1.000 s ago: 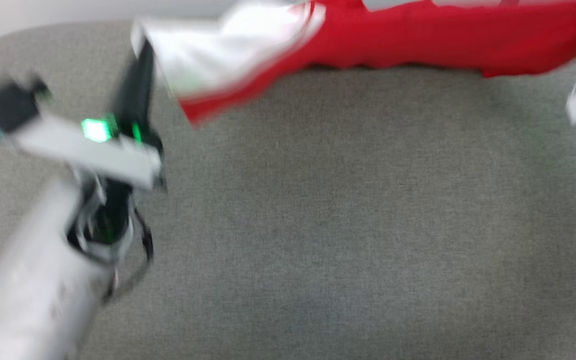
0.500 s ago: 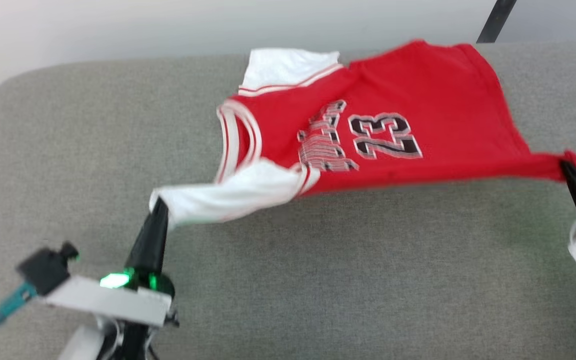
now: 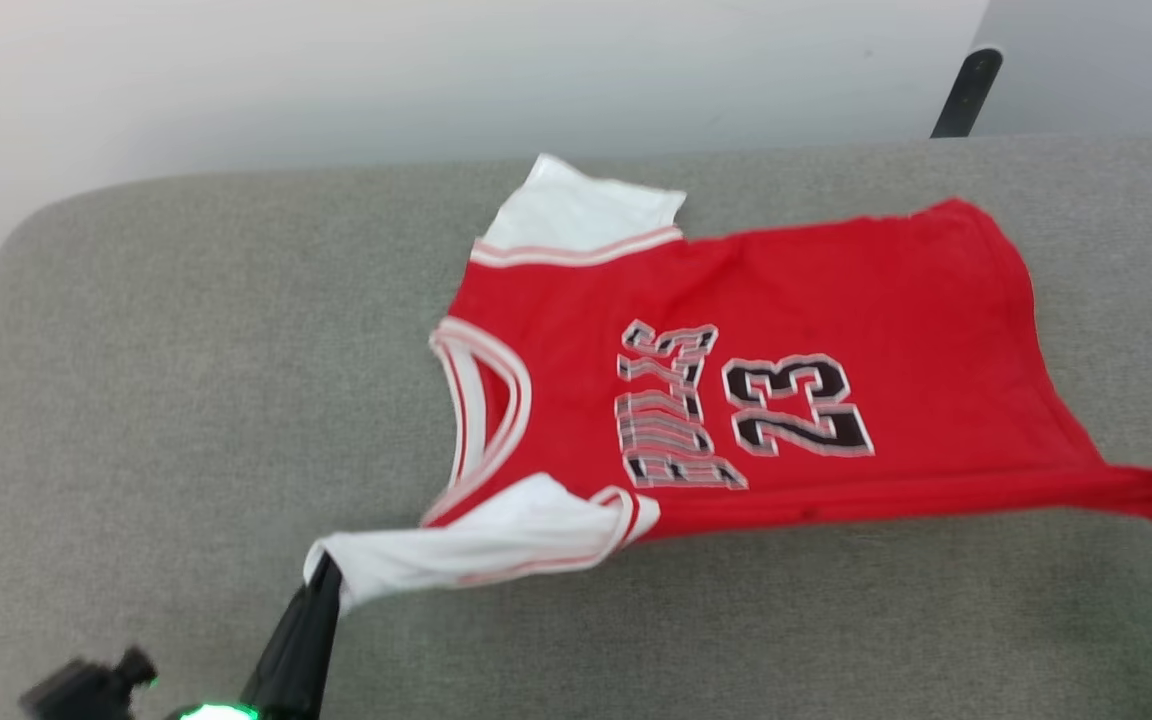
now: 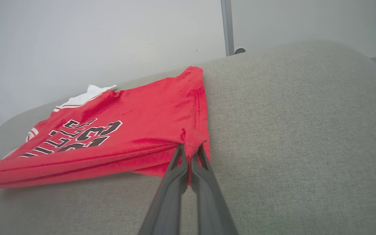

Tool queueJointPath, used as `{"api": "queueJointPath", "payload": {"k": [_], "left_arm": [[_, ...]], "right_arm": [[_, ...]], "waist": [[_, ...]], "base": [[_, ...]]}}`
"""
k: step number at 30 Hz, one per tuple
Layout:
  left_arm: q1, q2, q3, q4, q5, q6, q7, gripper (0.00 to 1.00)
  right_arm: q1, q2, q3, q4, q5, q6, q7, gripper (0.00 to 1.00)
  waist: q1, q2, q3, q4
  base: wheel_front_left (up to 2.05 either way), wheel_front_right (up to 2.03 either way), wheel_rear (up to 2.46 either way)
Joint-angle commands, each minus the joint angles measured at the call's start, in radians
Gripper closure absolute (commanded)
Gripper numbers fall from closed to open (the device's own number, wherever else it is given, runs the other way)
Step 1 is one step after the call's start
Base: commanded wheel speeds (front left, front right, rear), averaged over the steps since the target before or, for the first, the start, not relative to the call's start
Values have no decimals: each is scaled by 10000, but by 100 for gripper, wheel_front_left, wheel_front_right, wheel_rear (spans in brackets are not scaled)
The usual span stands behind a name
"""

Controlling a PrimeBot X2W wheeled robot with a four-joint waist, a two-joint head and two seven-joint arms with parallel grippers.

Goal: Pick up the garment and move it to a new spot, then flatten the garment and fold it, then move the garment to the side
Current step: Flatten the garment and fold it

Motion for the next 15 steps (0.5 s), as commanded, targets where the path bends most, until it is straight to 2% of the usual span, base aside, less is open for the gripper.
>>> {"api": "queueJointPath", "payload": {"k": [1,8,15], "left_arm": [[452,78,182,-351,134,23,-12,100],[1470,93,381,-973,601,80,-14,100],[797,7,227,-585,756,127,113,100]], "right_arm": [[489,233,-501,-443,-197,-21,277,100],[1417,990,-1384,-1743,-486,-20,1226,100],[1223,1243,-1282,-1804,-927,-20,1663,100]], "waist": [[0,0,-113,-100],[0,0,-228,-210],[0,0,-171,-175]], "base": [[0,0,0],[0,0,0],[0,0,0]]}}
